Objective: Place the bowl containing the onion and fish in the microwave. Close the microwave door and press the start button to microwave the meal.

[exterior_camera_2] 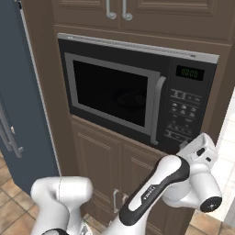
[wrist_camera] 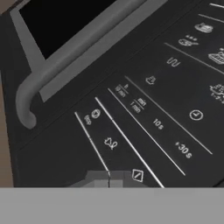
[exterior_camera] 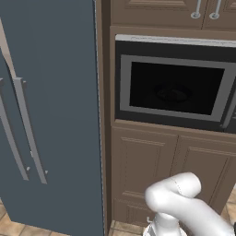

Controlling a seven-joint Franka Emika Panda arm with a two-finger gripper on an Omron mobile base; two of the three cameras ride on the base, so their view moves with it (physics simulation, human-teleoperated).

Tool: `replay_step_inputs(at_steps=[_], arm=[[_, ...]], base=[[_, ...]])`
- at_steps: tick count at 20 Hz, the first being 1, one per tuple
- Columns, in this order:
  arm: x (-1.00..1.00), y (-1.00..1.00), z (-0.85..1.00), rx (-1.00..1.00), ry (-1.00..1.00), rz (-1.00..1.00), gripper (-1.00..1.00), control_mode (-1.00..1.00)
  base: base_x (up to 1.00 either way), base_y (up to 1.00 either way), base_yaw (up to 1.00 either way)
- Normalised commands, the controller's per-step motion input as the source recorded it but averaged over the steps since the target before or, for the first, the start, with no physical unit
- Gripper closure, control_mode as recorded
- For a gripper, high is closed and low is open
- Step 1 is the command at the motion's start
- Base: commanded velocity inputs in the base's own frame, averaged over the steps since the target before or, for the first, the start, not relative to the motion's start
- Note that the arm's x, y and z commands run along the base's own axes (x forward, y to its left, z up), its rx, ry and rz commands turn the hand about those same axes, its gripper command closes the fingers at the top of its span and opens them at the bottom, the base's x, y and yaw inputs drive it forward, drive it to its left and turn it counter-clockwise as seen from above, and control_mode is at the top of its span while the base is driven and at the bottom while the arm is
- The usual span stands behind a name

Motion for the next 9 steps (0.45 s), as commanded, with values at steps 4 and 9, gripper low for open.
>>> replay_step_inputs(at_steps=[4,9], arm=[[0.15,-0.39,0.00,0.00,0.00,-0.06,1.00,-1.00],[0.11,-0.14,0.05,-0.01,0.00,-0.11,1.00,-1.00]], base=[[0.00,0.00,0.00],[0.00,0.00,0.00]])
